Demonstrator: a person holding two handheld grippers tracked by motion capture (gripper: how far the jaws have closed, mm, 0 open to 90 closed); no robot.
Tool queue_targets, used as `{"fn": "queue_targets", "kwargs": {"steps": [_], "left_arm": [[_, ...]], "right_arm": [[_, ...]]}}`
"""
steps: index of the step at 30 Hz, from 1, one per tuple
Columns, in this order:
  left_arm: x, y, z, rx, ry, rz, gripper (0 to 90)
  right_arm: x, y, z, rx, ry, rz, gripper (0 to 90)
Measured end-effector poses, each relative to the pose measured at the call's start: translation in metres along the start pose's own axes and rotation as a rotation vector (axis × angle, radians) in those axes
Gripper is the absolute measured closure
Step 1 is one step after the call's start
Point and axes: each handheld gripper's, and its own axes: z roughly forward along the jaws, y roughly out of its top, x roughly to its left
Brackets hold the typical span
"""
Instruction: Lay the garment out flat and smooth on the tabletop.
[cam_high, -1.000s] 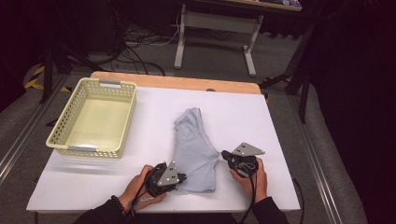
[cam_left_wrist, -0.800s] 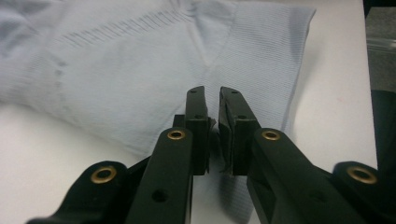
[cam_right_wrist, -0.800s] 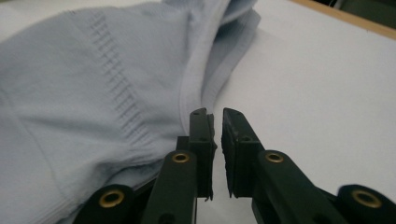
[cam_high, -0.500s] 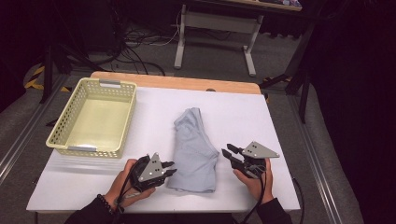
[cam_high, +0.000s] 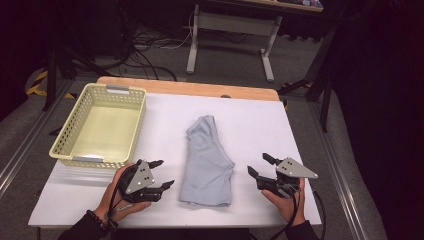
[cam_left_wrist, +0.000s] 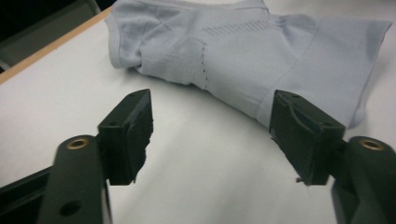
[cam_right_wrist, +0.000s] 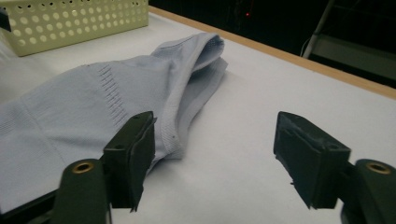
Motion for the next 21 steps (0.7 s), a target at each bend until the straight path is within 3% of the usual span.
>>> {"fn": "queue_targets", "kwargs": {"steps": [3,9,15,18,21], "left_arm": [[-0.001,-0.007,-0.006,0.000,0.017,0.013,24.5],[0.004,-0.022,-0.024,-0.043,0.015,-0.048,17.9],[0.007,-0.035,-0.037,-0.032,0.044,-0.082,16.5],[0.008,-0.042,-0.041,-0.018,0.052,-0.108,16.0],[0.006,-0.044,-0.043,0.003,0.069,-0.092,15.3]], "right_arm": [[0.000,-0.004,-0.006,-0.016,-0.020,0.000,23.8],[0.005,-0.013,-0.012,-0.019,-0.022,0.031,16.7],[0.012,-0.021,-0.015,-0.022,-0.032,0.030,13.7],[0.018,-0.024,-0.015,0.003,-0.044,0.000,13.8],[0.021,-0.025,-0.014,0.030,-0.053,-0.007,14.9]]}}
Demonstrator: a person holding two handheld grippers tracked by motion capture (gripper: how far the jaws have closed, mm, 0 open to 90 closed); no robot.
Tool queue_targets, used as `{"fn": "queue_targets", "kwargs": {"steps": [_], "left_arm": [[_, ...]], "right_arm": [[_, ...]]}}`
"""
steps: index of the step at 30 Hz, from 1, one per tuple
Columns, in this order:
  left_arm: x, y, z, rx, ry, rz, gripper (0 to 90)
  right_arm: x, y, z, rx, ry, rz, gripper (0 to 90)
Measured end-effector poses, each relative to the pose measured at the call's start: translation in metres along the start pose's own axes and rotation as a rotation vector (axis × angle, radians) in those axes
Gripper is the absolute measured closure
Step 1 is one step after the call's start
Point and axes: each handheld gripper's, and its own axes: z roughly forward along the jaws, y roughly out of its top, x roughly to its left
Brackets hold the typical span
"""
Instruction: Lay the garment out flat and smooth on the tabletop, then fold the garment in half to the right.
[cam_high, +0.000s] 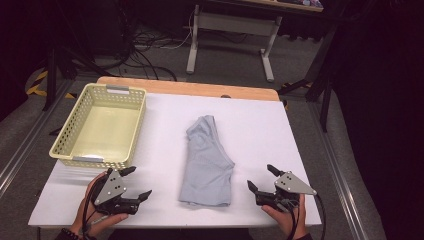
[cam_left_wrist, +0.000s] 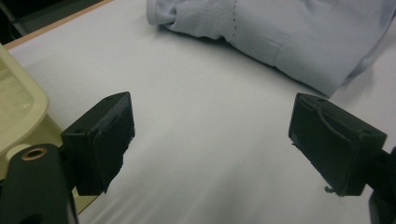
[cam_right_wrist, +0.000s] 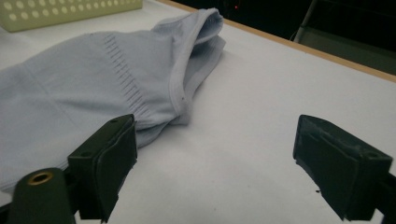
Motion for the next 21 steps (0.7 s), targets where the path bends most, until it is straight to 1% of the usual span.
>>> {"fn": "queue_targets", "kwargs": {"steps": [2,5,8,10,12,14,17,19,21], "left_arm": [[-0.001,-0.001,-0.001,0.007,0.002,0.006,15.2],[-0.002,-0.001,0.000,0.015,0.008,0.011,15.2],[-0.003,-0.001,0.000,0.025,0.011,0.017,15.3],[-0.004,0.000,0.001,0.023,0.008,0.019,15.4],[-0.006,0.001,0.001,0.033,0.020,0.022,16.8],[-0.008,0.002,0.003,0.042,0.023,0.016,17.6],[-0.011,0.002,0.007,0.063,0.020,0.020,18.5],[-0.013,0.003,0.009,0.070,0.021,0.014,19.0],[-0.014,0.005,0.011,0.066,0.017,0.007,19.4]], "right_arm": [[0.002,-0.002,0.000,0.006,0.007,-0.008,15.6],[0.003,-0.004,0.001,0.017,0.013,-0.007,15.6],[0.005,-0.004,0.001,0.017,0.018,-0.012,15.6],[0.006,-0.003,0.001,0.015,0.019,-0.019,15.6],[0.007,-0.003,0.002,0.016,0.020,-0.025,16.3],[0.008,-0.003,0.003,0.029,0.010,-0.031,17.2],[0.008,-0.004,0.007,0.052,0.017,-0.030,17.7],[0.009,-0.006,0.009,0.067,0.026,-0.028,17.7],[0.010,-0.007,0.009,0.077,0.033,-0.028,17.9]]}}
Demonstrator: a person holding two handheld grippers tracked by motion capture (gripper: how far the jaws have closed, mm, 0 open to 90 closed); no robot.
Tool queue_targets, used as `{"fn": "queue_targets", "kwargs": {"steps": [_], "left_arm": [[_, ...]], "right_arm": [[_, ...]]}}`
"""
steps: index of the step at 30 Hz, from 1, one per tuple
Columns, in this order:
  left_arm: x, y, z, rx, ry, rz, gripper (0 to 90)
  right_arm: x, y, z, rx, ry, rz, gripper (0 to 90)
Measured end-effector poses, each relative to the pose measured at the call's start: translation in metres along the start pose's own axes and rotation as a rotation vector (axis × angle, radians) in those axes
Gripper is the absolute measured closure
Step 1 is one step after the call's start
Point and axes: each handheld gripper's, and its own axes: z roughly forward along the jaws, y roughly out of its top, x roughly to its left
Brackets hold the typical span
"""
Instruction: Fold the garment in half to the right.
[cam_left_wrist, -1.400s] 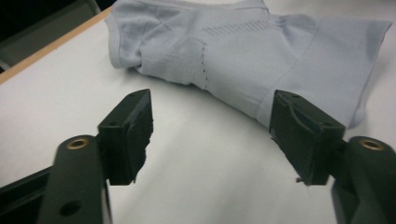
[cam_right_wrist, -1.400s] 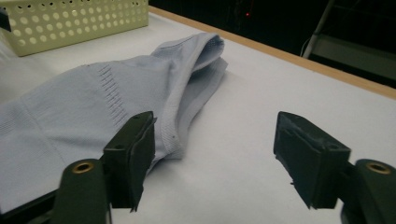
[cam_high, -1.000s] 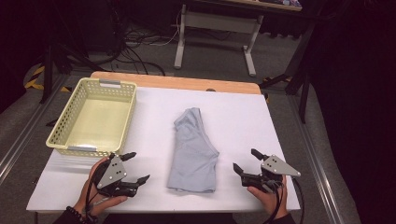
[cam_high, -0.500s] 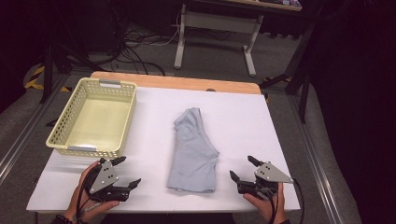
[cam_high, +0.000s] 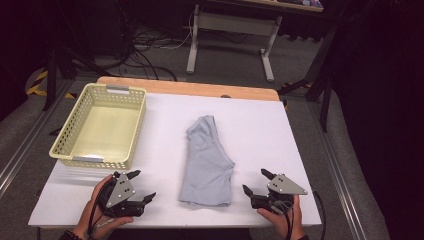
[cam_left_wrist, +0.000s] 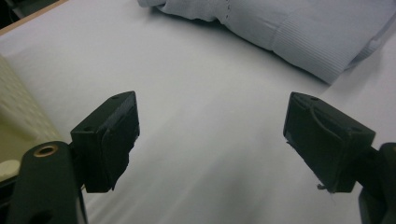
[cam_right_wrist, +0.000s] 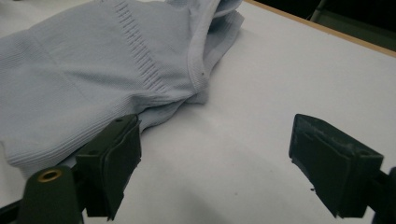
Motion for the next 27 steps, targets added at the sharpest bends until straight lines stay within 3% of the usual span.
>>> {"fn": "queue_targets", "kwargs": {"steps": [3,9,11,14,17,20,27], "left_arm": [[-0.002,0.004,0.004,-0.007,-0.022,-0.008,20.0],[-0.011,0.019,0.017,-0.012,-0.068,-0.007,20.5],[-0.012,0.028,0.026,-0.026,-0.124,-0.050,20.4],[-0.015,0.038,0.041,-0.010,-0.138,-0.049,20.3],[-0.017,0.050,0.054,0.005,-0.142,-0.044,19.9],[-0.016,0.062,0.065,-0.011,-0.131,-0.054,19.8],[0.007,0.091,0.112,0.024,-0.096,-0.119,19.1]], "right_arm": [[0.002,-0.001,0.001,0.016,0.015,0.010,17.9],[0.005,-0.004,0.008,0.057,0.083,0.075,17.9],[0.005,-0.003,0.011,0.064,0.094,0.090,17.9],[0.005,0.001,0.017,0.068,0.097,0.102,17.9],[0.003,0.005,0.024,0.070,0.099,0.120,17.7],[0.003,0.012,0.035,0.070,0.111,0.122,17.8],[-0.003,0.025,0.071,0.115,0.148,0.179,16.4]]}}
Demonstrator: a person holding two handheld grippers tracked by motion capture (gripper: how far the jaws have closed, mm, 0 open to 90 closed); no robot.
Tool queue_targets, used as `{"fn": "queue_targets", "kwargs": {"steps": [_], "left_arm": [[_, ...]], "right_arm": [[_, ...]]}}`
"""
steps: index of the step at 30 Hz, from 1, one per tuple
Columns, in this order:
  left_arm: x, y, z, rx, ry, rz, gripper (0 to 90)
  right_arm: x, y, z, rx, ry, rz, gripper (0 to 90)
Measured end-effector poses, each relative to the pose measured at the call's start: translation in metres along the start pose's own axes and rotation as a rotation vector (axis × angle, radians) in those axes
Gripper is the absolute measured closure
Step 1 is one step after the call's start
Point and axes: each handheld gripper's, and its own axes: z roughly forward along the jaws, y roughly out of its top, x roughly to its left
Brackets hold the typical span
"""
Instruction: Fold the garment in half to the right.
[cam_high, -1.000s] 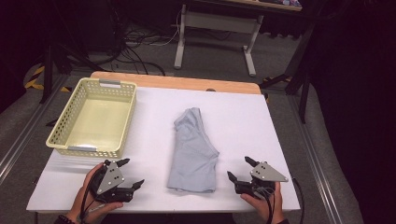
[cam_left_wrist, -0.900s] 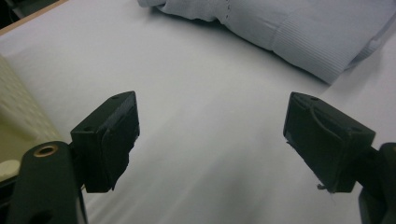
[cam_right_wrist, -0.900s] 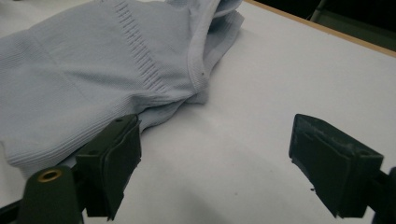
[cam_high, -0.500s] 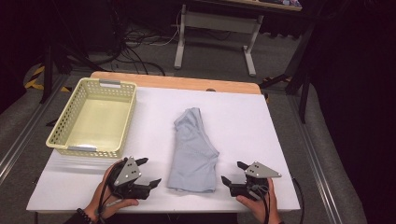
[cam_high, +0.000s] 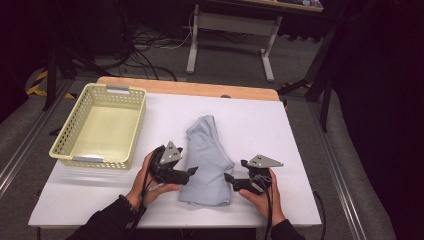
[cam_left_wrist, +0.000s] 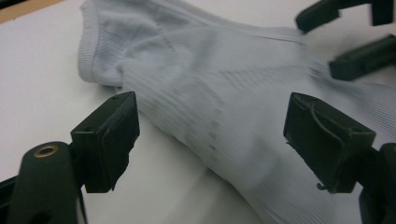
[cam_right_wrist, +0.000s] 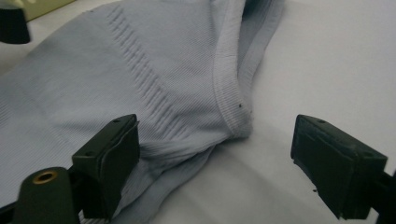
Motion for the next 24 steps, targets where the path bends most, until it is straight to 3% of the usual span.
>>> {"fn": "queue_targets", "kwargs": {"steps": [1,2,4,6,8,10,14,18,19,20,23,24], "left_arm": [[0.005,0.003,0.007,0.002,0.011,-0.020,18.3],[0.013,0.007,0.018,0.008,0.012,-0.066,17.7],[0.022,0.012,0.031,0.038,-0.006,-0.128,14.5],[0.027,0.015,0.039,0.031,-0.026,-0.179,12.4],[0.031,0.016,0.047,0.046,-0.038,-0.216,10.8],[0.033,0.015,0.054,0.069,-0.053,-0.240,8.8],[0.035,0.008,0.065,0.134,-0.126,-0.333,7.3],[0.032,0.008,0.063,0.147,-0.148,-0.327,11.3],[0.029,0.008,0.063,0.155,-0.149,-0.295,13.3],[0.026,0.009,0.063,0.161,-0.165,-0.269,17.7],[0.023,0.008,0.063,0.157,-0.178,-0.257,32.2],[0.023,0.008,0.062,0.162,-0.210,-0.266,38.4]], "right_arm": [[-0.001,0.002,0.004,0.016,-0.005,0.003,16.3],[-0.003,0.004,0.007,0.020,-0.005,0.012,16.1],[-0.006,0.009,0.014,0.026,-0.005,0.045,16.1],[-0.005,0.013,0.021,0.049,0.005,0.033,16.0],[-0.002,0.016,0.026,0.063,0.030,0.027,16.4],[0.000,0.017,0.032,0.105,0.027,0.009,17.0],[0.000,0.018,0.037,0.144,0.049,0.026,17.6],[0.001,0.018,0.037,0.145,0.052,0.020,21.6],[0.002,0.018,0.036,0.146,0.058,0.013,24.4],[0.002,0.019,0.036,0.145,0.073,0.007,28.9],[0.001,0.020,0.036,0.148,0.111,-0.003,39.3],[0.000,0.020,0.036,0.147,0.128,0.000,44.0]]}}
